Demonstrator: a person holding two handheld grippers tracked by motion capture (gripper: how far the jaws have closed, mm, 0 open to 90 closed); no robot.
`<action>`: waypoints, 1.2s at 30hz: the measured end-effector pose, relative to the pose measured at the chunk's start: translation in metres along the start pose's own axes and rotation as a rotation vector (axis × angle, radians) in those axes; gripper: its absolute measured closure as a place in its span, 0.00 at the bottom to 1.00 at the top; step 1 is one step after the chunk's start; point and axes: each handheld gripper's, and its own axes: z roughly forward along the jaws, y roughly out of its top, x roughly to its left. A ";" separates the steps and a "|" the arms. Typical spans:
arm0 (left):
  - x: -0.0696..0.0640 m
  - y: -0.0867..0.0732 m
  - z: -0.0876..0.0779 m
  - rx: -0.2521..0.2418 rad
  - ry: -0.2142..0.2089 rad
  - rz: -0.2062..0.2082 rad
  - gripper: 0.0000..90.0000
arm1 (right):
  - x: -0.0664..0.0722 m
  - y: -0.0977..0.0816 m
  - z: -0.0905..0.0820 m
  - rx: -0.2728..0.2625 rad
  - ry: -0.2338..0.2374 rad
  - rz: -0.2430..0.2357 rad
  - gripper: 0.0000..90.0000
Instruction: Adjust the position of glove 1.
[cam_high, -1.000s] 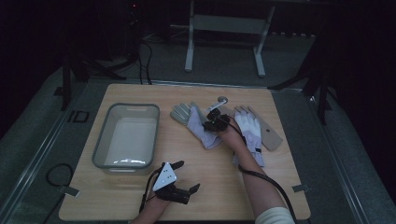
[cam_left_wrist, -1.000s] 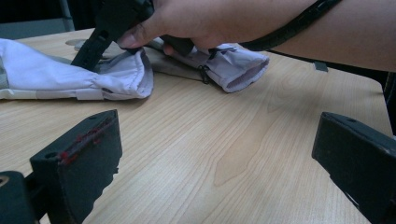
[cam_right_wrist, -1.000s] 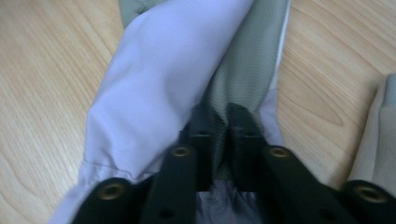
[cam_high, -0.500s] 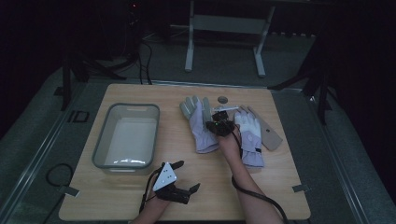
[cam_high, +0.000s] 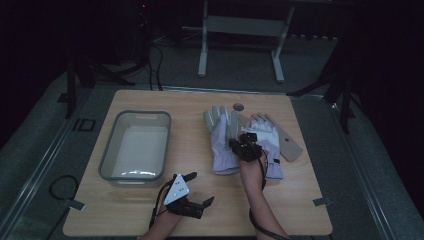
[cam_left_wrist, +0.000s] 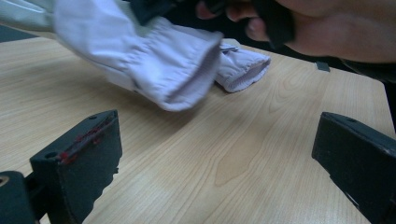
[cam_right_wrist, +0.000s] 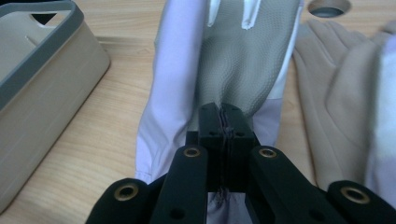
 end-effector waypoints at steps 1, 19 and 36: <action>0.000 0.000 0.000 0.000 0.000 0.000 0.02 | -0.001 -0.004 -0.003 -0.002 -0.001 0.003 0.98; 0.000 0.000 0.000 0.007 0.002 0.007 0.02 | -0.012 -0.047 0.028 0.082 -0.102 0.001 0.81; 0.000 0.000 0.000 0.007 0.004 0.004 0.02 | -0.023 -0.008 -0.007 0.059 -0.017 -0.189 0.61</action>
